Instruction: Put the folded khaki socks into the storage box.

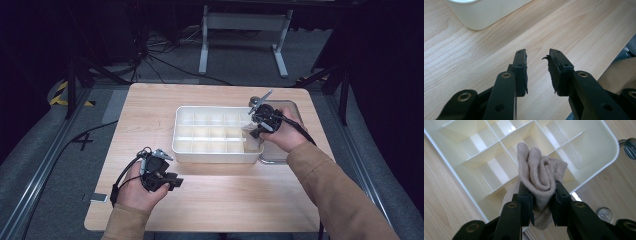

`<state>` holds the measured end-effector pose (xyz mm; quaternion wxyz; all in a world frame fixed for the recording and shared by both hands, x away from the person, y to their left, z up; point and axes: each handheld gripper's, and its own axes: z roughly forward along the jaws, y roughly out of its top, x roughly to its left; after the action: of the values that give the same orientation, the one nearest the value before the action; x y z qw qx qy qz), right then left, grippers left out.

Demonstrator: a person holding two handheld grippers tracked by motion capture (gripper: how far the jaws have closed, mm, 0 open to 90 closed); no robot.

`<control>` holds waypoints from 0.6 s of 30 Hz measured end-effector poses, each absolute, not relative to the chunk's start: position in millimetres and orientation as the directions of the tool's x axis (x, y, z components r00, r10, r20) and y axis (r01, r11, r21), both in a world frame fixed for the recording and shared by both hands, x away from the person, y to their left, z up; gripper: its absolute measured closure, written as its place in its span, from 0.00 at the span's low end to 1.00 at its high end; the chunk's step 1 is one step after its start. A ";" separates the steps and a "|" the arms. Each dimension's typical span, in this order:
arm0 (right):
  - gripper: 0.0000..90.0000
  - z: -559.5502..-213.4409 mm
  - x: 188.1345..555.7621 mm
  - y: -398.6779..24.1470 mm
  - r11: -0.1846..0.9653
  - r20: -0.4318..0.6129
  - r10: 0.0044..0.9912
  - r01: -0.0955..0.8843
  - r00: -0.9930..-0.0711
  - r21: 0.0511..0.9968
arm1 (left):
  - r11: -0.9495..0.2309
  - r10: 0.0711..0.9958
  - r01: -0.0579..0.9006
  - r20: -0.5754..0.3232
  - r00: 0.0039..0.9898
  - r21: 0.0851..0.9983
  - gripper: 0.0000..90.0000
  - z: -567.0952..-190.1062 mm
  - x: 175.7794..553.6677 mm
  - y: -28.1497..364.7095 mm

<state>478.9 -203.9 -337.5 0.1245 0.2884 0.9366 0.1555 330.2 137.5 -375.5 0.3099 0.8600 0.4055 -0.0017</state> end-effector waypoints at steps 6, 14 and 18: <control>0.81 -348.3 478.0 -198.3 0.800 -0.135 0.564 0.498 -0.815 0.335 | -0.481 0.693 0.698 -0.257 0.673 0.531 0.75 -375.8 330.4 137.4; 0.81 -361.8 476.3 -194.3 0.817 -0.130 0.547 0.493 -0.827 0.300 | -0.478 0.694 0.702 -0.264 0.670 0.528 0.75 -376.7 330.4 136.8; 0.81 -364.9 476.1 -193.6 0.820 -0.126 0.544 0.495 -0.829 0.285 | -0.480 0.692 0.703 -0.265 0.671 0.525 0.75 -377.0 330.8 137.1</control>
<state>476.1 -193.6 -364.9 0.1012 0.2740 0.9487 0.1211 330.8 137.1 -377.0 0.3090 0.8603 0.4054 -0.0083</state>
